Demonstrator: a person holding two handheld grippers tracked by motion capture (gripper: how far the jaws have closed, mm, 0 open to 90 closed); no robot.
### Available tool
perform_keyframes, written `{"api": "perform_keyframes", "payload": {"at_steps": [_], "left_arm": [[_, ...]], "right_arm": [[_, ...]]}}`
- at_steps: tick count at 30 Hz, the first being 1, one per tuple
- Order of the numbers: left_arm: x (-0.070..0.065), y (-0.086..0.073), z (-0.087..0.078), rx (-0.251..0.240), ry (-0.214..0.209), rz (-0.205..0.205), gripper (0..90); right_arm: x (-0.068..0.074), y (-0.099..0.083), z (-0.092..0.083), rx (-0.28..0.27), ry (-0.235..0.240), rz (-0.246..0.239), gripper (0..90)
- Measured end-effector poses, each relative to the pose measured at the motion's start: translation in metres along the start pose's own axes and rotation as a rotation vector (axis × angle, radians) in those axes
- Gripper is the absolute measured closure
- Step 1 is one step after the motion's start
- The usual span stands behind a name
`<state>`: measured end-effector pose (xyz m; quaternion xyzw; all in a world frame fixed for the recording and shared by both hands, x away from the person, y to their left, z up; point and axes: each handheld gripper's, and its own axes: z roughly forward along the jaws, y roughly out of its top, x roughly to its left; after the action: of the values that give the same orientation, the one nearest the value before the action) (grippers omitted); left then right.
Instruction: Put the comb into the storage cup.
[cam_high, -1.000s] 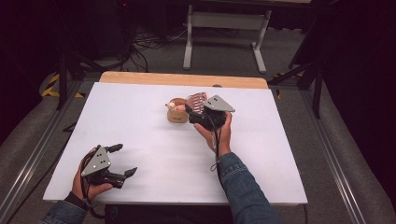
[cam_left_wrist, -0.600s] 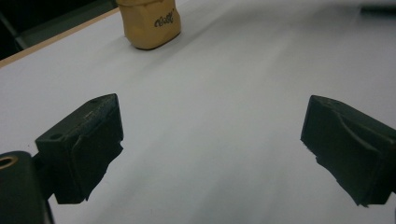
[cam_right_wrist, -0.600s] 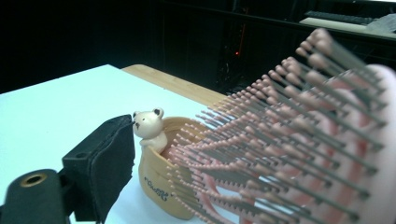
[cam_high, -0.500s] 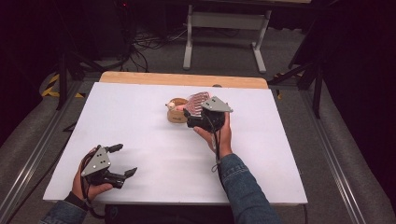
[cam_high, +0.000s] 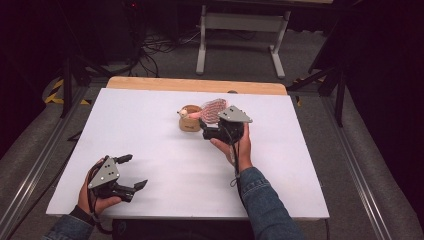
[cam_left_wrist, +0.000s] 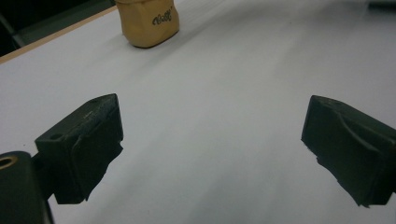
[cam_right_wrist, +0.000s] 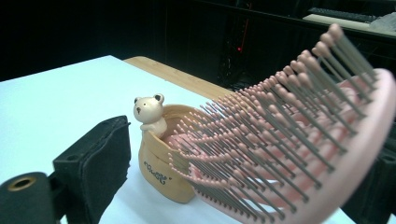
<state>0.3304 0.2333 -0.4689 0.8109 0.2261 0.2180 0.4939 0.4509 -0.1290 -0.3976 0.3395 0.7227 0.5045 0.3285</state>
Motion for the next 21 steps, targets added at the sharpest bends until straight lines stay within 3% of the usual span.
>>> {"api": "perform_keyframes", "payload": {"at_steps": [9,21], "left_arm": [[0.0005,-0.0002,0.0001,-0.003,-0.001,-0.002,6.3],[0.0007,-0.0003,-0.0002,-0.006,0.003,-0.001,6.2]], "right_arm": [[-0.0031,0.0005,-0.0039,0.006,-0.006,-0.012,8.6],[-0.0035,0.0044,-0.0079,0.015,-0.013,-0.069,8.0]]}}
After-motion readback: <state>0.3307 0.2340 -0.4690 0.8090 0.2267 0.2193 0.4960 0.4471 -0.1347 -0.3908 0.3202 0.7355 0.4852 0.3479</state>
